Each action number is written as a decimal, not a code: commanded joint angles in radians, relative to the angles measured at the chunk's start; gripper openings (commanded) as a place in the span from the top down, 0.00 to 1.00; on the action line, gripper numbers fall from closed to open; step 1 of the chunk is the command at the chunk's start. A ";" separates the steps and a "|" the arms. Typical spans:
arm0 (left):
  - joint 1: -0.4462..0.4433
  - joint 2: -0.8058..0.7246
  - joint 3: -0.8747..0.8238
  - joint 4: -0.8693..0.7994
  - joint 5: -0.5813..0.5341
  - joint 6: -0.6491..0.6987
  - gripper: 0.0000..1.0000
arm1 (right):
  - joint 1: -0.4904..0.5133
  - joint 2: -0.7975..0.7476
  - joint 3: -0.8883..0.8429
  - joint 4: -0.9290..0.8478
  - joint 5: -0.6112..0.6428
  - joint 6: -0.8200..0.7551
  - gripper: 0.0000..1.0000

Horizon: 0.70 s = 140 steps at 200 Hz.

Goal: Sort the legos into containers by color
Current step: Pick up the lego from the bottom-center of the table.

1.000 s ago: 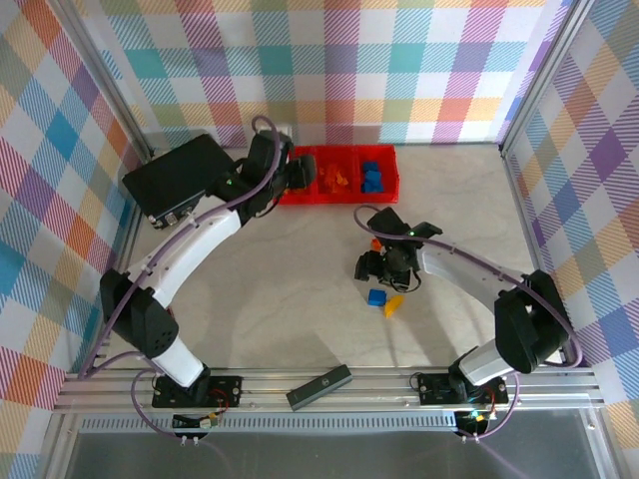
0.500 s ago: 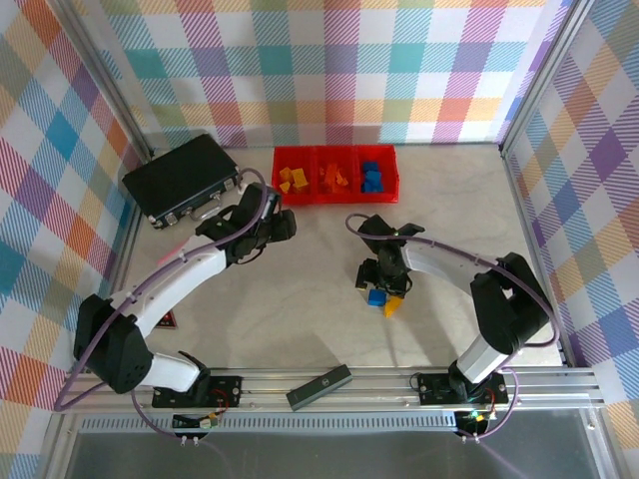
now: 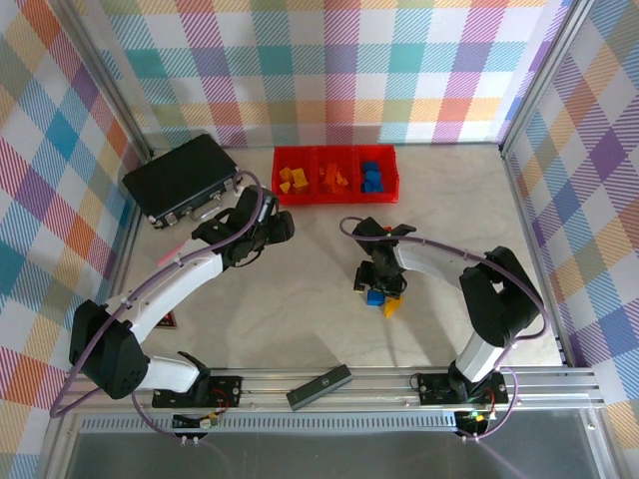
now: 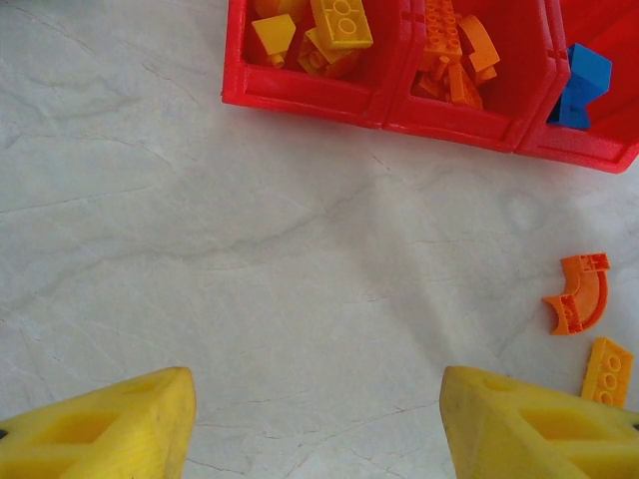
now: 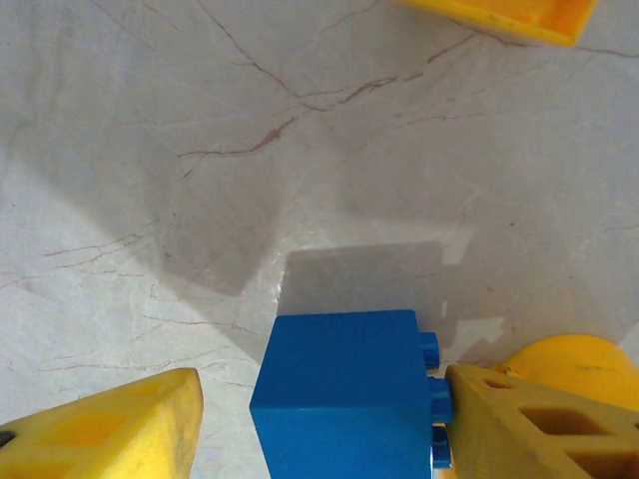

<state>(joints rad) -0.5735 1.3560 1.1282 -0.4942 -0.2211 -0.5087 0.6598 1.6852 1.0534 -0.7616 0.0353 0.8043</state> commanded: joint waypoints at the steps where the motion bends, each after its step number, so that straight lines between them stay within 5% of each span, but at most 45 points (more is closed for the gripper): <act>1: -0.006 -0.012 0.002 0.004 -0.005 0.001 0.34 | 0.009 0.029 0.019 -0.008 0.012 0.002 0.36; 140: -0.006 -0.049 -0.020 -0.018 -0.027 0.003 0.34 | 0.027 0.037 0.094 -0.031 0.062 -0.065 0.57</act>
<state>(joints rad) -0.5735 1.3392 1.1187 -0.4950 -0.2287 -0.5083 0.6796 1.7382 1.0817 -0.7586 0.0643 0.7719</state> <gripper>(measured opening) 0.658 0.446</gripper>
